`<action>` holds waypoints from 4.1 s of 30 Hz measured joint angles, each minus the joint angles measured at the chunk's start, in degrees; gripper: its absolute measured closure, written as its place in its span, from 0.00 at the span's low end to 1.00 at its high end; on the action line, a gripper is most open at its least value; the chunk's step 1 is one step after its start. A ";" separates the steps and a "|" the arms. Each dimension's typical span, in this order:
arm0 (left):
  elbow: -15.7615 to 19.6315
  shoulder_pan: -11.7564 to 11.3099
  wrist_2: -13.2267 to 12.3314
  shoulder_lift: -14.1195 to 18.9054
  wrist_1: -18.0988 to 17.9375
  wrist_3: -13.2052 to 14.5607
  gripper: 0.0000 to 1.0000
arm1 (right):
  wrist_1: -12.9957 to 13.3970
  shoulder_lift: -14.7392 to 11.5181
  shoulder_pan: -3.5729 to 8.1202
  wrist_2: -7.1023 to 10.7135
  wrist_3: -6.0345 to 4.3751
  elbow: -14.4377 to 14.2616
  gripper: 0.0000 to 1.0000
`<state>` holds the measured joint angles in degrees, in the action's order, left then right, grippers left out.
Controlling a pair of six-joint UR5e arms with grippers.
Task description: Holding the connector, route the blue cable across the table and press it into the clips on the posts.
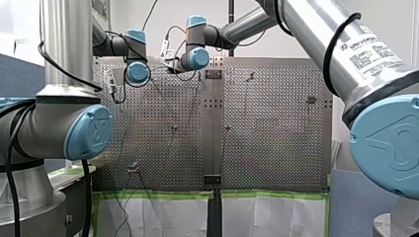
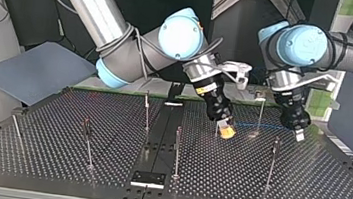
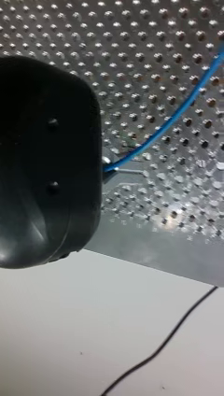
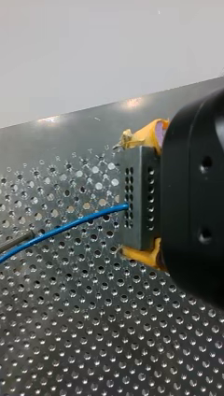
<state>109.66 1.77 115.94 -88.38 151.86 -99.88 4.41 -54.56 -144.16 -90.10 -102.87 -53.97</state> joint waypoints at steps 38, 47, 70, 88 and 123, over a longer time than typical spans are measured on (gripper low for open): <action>-3.29 -6.34 -11.80 -4.88 -5.14 -3.86 1.00 | -2.40 6.64 0.37 0.45 -1.22 9.76 1.00; -4.20 -8.21 -14.00 -6.36 -7.18 -5.08 1.00 | -2.81 6.67 0.83 1.04 -1.27 10.74 1.00; -5.35 -10.04 -19.76 -10.73 -8.67 -7.56 1.00 | -3.82 6.85 3.06 1.03 -2.24 10.67 1.00; -5.31 -10.63 -18.69 -10.55 -8.05 -7.75 0.64 | -4.34 6.97 3.82 0.52 -2.27 10.62 1.00; 1.71 -8.79 -16.46 1.14 8.37 -5.34 0.00 | -5.96 7.04 2.87 -5.40 -0.18 10.50 1.00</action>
<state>111.36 -7.02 99.48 -87.24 160.23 -105.22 -1.55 -47.51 -141.28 -95.49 -103.05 -43.47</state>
